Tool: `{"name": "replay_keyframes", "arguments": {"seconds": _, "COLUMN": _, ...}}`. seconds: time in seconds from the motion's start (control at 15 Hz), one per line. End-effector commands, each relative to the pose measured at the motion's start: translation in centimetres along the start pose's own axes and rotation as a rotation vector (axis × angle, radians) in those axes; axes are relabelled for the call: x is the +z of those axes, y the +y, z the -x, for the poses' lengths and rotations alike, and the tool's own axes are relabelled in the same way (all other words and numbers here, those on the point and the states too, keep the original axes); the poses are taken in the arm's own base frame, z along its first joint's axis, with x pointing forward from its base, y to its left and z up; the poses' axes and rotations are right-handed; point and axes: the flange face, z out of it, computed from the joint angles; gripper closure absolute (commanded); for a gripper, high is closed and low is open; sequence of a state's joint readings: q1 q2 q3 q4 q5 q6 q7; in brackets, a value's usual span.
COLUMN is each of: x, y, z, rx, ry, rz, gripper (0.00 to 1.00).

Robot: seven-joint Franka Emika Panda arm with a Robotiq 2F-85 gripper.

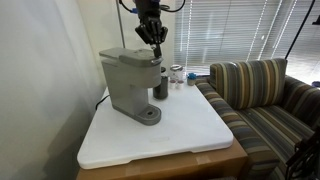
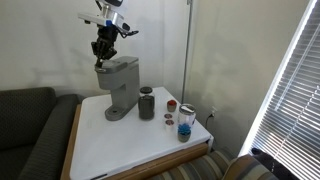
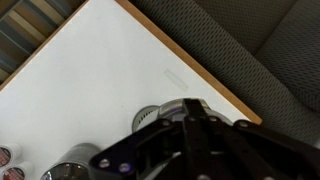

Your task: Close the coffee machine chamber

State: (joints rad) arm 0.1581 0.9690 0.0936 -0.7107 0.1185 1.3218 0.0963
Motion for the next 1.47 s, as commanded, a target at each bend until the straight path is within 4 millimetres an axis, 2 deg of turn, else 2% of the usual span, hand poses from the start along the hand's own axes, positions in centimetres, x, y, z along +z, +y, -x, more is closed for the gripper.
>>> {"name": "replay_keyframes", "arguments": {"seconds": 0.0, "x": 3.4, "y": 0.9, "z": -2.0, "rx": 0.019, "ry": -0.042, "rz": -0.047, "gripper": 1.0}}
{"name": "replay_keyframes", "arguments": {"seconds": 0.27, "x": 2.4, "y": 1.0, "z": -1.9, "rx": 0.076, "ry": -0.017, "rz": -0.049, "gripper": 1.0}}
{"name": "replay_keyframes", "arguments": {"seconds": 0.87, "x": -0.7, "y": 0.4, "z": -0.2, "rx": 0.154, "ry": 0.013, "rz": -0.01, "gripper": 1.0}}
{"name": "replay_keyframes", "arguments": {"seconds": 1.13, "x": -1.4, "y": 0.1, "z": 0.2, "rx": 0.147, "ry": 0.017, "rz": 0.002, "gripper": 1.0}}
{"name": "replay_keyframes", "arguments": {"seconds": 1.4, "x": -3.2, "y": -0.3, "z": 1.3, "rx": 0.15, "ry": 0.037, "rz": 0.021, "gripper": 1.0}}
